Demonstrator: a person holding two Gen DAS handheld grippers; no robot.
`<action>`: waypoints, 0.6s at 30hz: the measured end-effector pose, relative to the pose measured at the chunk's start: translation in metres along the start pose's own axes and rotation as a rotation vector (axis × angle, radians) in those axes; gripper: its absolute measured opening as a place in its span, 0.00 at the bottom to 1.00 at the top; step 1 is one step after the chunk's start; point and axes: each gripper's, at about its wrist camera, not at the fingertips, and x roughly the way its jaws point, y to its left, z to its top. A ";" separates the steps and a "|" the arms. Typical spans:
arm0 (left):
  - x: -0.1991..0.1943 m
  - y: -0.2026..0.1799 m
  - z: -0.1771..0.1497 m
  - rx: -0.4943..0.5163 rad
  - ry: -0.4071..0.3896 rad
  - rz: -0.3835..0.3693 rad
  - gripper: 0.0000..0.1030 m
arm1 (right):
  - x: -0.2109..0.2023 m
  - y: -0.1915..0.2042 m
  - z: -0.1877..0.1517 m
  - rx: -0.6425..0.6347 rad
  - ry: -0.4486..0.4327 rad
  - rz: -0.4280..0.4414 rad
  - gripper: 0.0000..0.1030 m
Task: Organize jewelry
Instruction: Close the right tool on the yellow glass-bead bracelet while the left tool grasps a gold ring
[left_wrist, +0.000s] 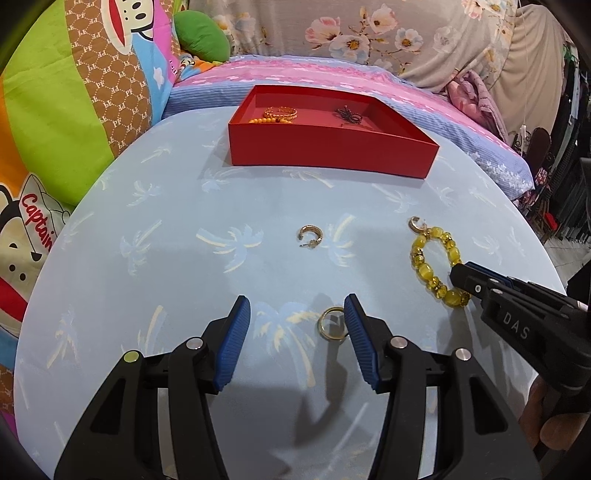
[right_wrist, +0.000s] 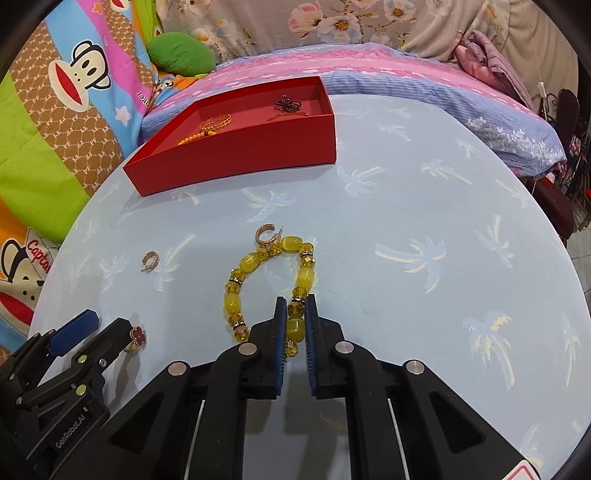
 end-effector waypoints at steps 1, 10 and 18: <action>-0.001 0.000 -0.001 0.000 -0.001 -0.003 0.49 | 0.000 0.000 0.000 0.003 0.000 0.003 0.09; -0.009 -0.003 -0.007 -0.005 -0.006 -0.034 0.49 | -0.002 -0.006 -0.002 0.025 0.002 0.032 0.09; -0.006 -0.009 -0.007 -0.001 0.002 -0.049 0.48 | -0.002 -0.005 -0.003 0.027 -0.001 0.034 0.09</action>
